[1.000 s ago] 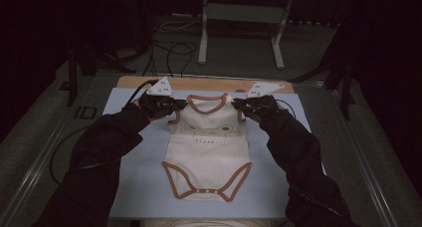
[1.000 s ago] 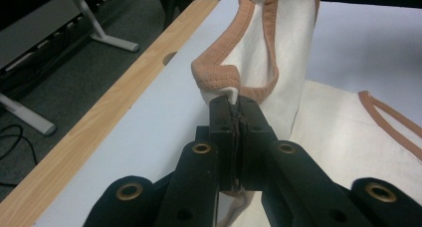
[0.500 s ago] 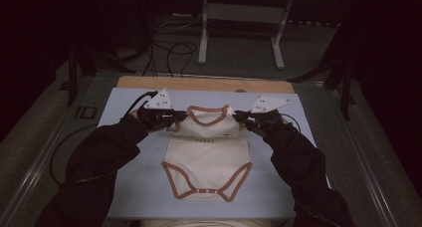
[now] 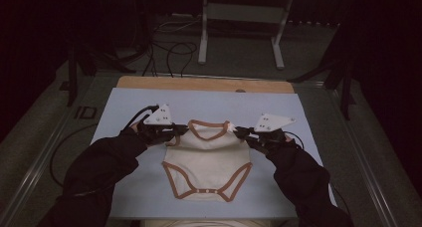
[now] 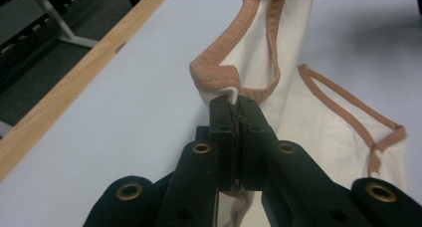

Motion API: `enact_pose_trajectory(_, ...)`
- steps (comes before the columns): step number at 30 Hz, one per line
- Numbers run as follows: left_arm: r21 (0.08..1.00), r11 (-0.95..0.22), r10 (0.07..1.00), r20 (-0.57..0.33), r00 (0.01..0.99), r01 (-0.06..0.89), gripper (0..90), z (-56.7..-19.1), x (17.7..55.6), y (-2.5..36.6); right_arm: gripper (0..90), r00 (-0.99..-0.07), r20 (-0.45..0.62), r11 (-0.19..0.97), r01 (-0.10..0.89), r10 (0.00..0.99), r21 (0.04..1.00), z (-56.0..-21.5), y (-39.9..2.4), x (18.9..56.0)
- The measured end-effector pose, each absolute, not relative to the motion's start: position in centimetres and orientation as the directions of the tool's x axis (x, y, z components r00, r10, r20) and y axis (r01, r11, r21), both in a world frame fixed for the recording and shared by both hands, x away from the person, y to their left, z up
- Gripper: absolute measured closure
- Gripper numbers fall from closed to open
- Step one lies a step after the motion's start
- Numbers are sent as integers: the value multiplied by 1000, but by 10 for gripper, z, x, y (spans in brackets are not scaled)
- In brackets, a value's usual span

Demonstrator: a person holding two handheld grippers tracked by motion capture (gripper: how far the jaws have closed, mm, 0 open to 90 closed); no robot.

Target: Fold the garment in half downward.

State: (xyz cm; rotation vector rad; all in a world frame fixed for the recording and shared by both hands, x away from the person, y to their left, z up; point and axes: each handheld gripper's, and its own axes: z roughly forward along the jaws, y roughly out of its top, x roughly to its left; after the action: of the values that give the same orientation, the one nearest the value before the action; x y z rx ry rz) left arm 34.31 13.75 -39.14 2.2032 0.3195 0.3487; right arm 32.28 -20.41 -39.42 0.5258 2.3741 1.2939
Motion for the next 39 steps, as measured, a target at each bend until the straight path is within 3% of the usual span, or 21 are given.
enact_pose_trajectory(21, 776, -627, 275, 137, 952, 70, 880, -416, 302, 141, 825, -887, -108, 509, 154, 449, 847, -415, -204, 282)
enact_pose_trajectory(39, 750, -653, 243, 73, 967, 107, 878, -446, 288, 147, 824, -913, -22, 521, 213, 407, 827, -440, -197, 263)
